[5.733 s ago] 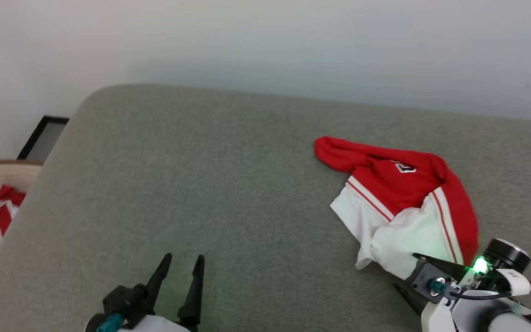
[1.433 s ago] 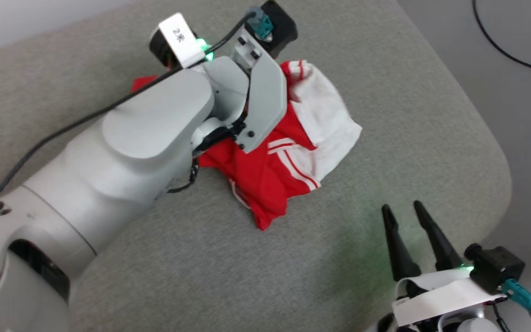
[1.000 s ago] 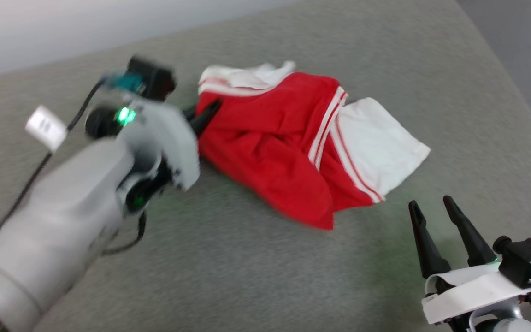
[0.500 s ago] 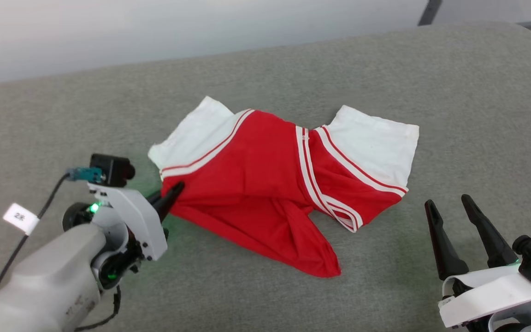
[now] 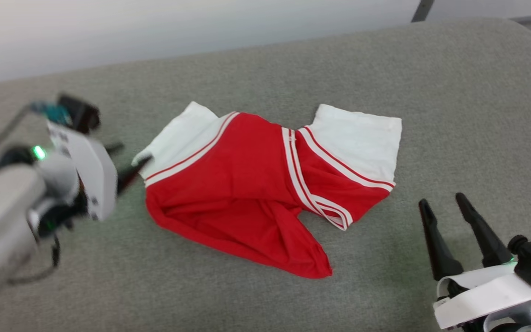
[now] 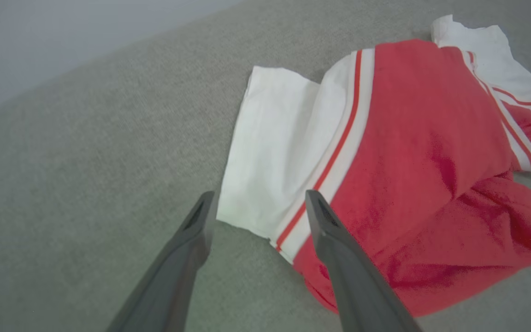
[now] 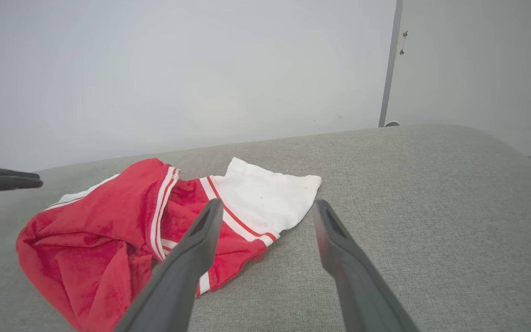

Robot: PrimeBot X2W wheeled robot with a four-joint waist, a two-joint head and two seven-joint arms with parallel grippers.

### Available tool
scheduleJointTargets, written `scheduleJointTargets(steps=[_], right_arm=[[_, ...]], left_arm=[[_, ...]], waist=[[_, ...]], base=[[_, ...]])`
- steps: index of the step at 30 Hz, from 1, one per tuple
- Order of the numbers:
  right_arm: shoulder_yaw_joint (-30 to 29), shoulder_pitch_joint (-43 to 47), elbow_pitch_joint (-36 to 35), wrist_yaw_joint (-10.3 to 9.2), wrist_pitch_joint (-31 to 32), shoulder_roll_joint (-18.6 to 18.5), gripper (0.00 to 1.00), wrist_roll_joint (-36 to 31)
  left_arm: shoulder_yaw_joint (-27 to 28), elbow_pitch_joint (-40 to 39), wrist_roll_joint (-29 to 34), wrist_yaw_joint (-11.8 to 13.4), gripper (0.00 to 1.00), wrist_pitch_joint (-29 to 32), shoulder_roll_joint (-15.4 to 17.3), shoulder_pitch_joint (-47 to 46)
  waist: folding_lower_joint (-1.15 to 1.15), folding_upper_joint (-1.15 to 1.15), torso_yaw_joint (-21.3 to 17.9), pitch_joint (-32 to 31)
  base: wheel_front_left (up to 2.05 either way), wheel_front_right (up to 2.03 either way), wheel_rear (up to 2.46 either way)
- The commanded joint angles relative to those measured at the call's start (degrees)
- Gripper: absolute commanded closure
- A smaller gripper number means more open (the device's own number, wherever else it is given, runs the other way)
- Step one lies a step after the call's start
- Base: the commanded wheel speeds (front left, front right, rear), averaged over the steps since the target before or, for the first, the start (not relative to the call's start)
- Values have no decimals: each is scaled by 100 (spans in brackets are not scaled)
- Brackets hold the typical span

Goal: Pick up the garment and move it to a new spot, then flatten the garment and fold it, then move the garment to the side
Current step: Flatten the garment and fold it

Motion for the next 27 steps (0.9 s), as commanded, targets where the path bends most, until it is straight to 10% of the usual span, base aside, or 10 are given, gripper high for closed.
scheduleJointTargets(steps=[1, 20, 21, 23, 27], right_arm=[[59, 1, -13, -4, -32, 24, 0, 6], [400, -387, 26, -4, -263, 227, 0, -77], [398, -389, 27, -4, -268, 232, 0, -87], [374, -390, 35, -4, -259, 251, 0, -101], [350, -387, 64, -4, -251, 271, 0, -117]], left_arm=[[-11, 7, 159, 12, 0, 125, 26, -241], [-93, 961, 136, 12, 0, 1572, -211, -876], [-99, 984, 134, 12, 16, 1583, -203, -855], [-115, 1009, 1, 12, 100, 1601, -226, -795], [-93, 1051, -133, 12, 100, 1330, -290, -794]], waist=[[0, 0, -134, 128], [0, 0, -821, 880], [0, 0, -823, 887], [0, 0, -802, 880], [0, 0, -666, 778]], base=[[0, 0, 0], [0, 0, 0], [0, 0, 0], [0, 0, 0], [0, 0, 0]])
